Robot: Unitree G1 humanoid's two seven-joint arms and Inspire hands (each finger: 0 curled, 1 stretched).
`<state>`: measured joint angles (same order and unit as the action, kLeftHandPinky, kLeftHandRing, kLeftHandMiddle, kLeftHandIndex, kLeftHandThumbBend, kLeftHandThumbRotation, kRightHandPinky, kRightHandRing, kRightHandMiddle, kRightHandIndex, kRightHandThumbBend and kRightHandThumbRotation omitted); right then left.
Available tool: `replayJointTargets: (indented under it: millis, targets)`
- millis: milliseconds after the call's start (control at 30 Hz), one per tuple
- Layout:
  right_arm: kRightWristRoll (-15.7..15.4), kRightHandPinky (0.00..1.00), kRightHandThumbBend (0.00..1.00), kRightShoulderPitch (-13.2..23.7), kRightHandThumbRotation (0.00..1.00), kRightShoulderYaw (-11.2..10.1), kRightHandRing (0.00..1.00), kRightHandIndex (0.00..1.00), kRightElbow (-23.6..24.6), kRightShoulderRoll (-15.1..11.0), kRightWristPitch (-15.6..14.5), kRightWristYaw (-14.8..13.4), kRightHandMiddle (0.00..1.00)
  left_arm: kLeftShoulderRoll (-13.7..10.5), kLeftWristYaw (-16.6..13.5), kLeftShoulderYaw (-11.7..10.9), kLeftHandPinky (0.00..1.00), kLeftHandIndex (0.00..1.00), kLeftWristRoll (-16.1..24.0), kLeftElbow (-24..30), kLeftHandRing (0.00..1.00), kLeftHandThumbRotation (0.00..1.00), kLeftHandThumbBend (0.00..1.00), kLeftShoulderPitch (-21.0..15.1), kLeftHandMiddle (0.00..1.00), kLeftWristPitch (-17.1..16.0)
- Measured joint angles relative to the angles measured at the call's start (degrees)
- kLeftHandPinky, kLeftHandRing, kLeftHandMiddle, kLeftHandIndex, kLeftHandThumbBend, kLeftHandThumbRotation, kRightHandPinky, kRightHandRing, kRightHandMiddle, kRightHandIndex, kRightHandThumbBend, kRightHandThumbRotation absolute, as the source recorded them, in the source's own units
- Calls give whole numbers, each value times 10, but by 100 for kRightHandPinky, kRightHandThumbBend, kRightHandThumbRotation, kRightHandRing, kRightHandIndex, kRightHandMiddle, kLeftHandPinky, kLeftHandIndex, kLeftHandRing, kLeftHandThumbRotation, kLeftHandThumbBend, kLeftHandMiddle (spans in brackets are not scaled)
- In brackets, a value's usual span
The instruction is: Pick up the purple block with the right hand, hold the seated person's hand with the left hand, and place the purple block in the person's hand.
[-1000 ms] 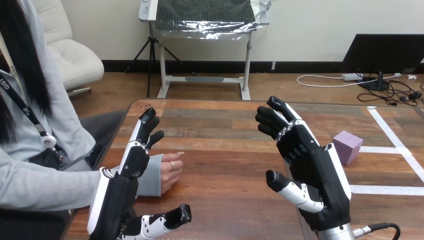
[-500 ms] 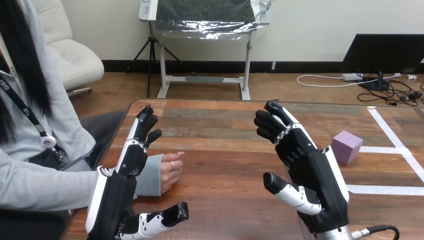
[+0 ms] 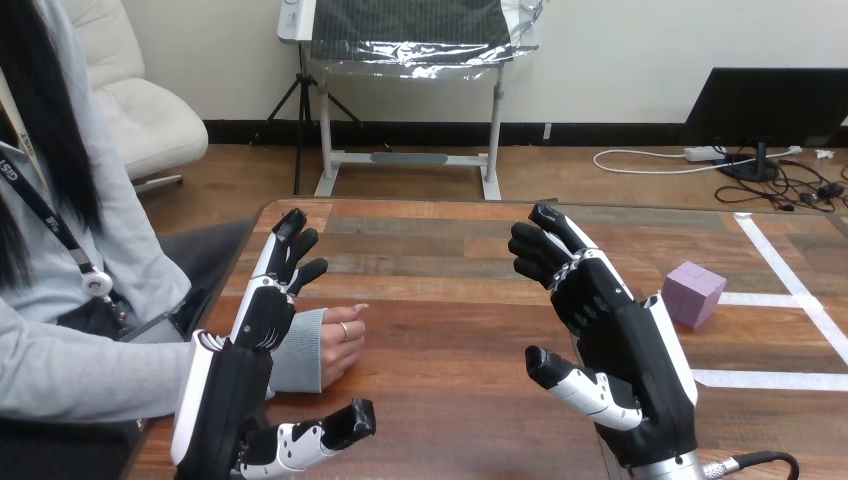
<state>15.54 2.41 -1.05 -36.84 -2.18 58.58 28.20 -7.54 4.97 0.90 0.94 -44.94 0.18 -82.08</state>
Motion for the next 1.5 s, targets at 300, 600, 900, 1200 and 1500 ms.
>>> replayJointTargets:
  millis: [300,600,900,1200,1500]
  targets:
    - [-3,87,100,3,53,-1,87,90,-5,-1,3,-2,87,5,-1,-7,86,95,7,2,94,65,100,1,97,3]
    - [-5,87,100,11,53,-3,87,90,-15,-1,4,-2,87,9,-2,-15,87,95,14,2,94,64,100,2,97,3]
    - [-3,87,100,17,53,-4,87,90,-17,-1,7,0,86,8,-1,-15,88,95,13,2,94,64,100,2,97,4]
    - [-1,88,100,23,53,-4,87,90,-20,0,12,5,86,8,-1,-15,88,95,9,3,94,63,100,2,97,12]
    - [2,88,100,29,53,-4,88,90,-24,0,13,10,87,8,0,-16,87,95,9,3,93,64,100,2,96,13]
